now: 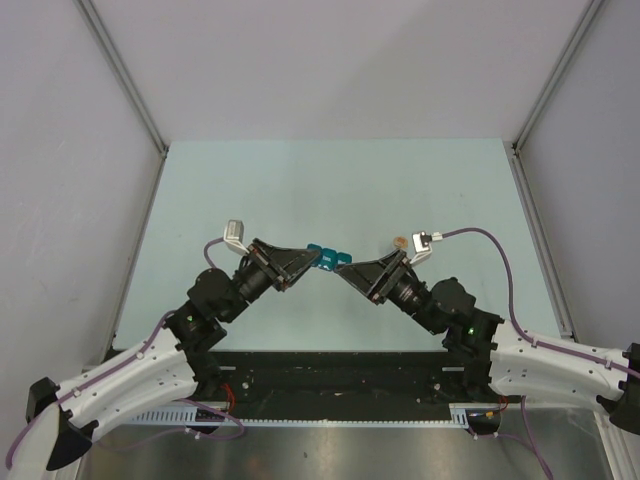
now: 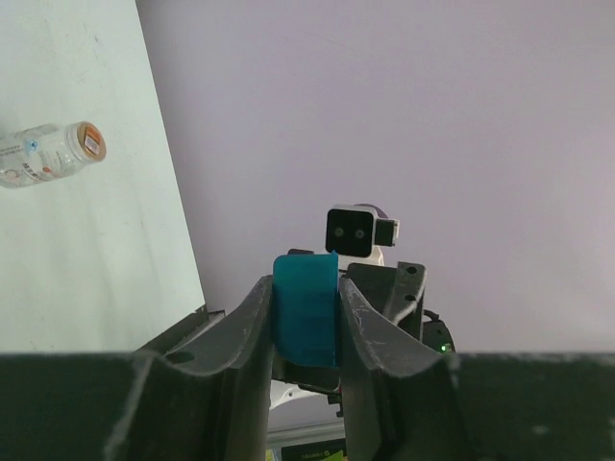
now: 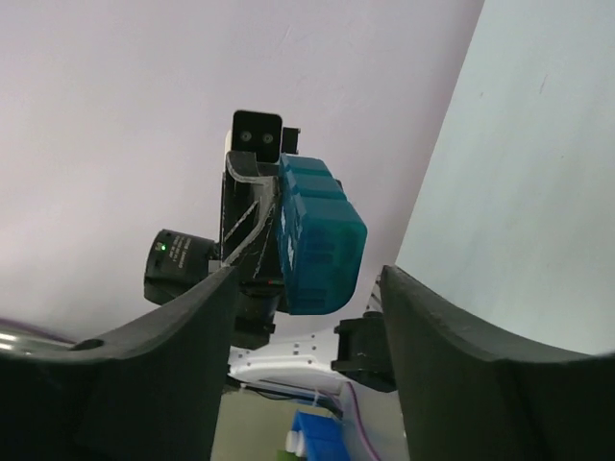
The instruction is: Sort the pills into containers
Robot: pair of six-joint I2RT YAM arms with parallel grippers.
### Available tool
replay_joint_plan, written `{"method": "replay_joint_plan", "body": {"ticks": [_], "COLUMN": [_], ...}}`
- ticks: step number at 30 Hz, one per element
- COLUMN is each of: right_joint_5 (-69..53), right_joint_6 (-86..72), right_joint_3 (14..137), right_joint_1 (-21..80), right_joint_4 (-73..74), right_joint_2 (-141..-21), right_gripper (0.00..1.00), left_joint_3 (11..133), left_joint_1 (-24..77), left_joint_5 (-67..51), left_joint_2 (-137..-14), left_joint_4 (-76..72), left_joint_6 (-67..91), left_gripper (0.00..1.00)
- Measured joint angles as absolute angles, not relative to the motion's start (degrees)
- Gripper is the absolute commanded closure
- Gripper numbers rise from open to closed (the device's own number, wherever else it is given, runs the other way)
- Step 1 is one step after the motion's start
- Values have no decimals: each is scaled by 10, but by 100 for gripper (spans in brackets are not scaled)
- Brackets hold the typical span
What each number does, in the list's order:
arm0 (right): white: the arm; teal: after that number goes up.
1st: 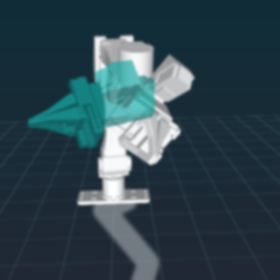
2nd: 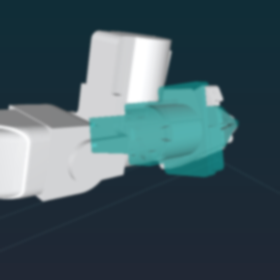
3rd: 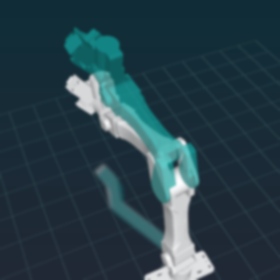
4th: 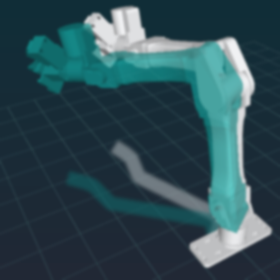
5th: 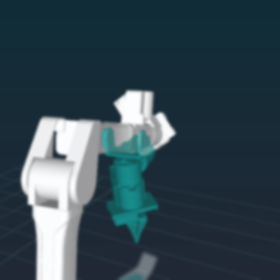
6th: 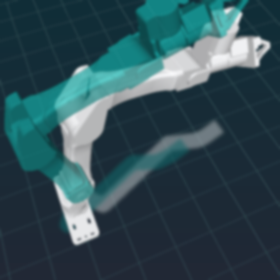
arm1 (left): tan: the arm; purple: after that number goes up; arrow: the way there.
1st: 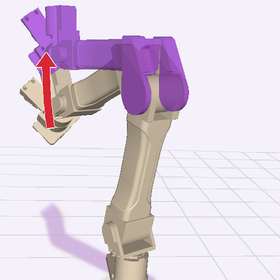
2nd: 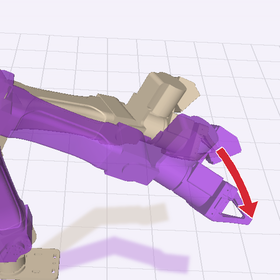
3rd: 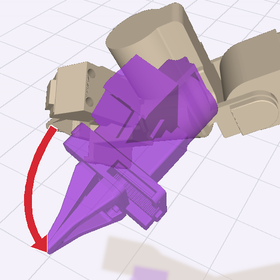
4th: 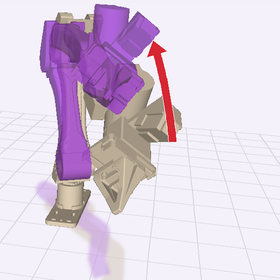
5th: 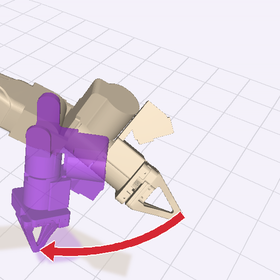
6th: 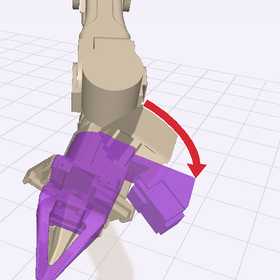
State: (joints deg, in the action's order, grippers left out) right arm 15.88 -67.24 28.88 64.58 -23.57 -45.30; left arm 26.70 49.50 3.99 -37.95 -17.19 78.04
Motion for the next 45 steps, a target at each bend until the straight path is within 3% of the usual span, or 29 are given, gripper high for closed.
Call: {"method": "replay_joint_plan", "body": {"ticks": [3,11,23,34,45], "right_joint_5": [149,161,279,327,343], "right_joint_6": [-665,-617,-492,-477,-484], "right_joint_3": [289,289,317,318,318], "right_joint_1": [645,640,637,637,637], "right_joint_4": [-237,-177,107,237,288], "right_joint_2": [-452,-383,-248,-240,-224], "right_gripper": [21,18,18,20,20], "left_joint_3": [267,254,228,228,246], "left_joint_1": [495,495,495,482,458], "left_joint_5": [40,40,23,-34,-101], "left_joint_2": [-382,-377,-374,-524,-722], "left_joint_4": [-171,-169,-166,-169,-263], "left_joint_6": [780,773,629,463,409], "left_gripper": [99,100,100,100,100]}}
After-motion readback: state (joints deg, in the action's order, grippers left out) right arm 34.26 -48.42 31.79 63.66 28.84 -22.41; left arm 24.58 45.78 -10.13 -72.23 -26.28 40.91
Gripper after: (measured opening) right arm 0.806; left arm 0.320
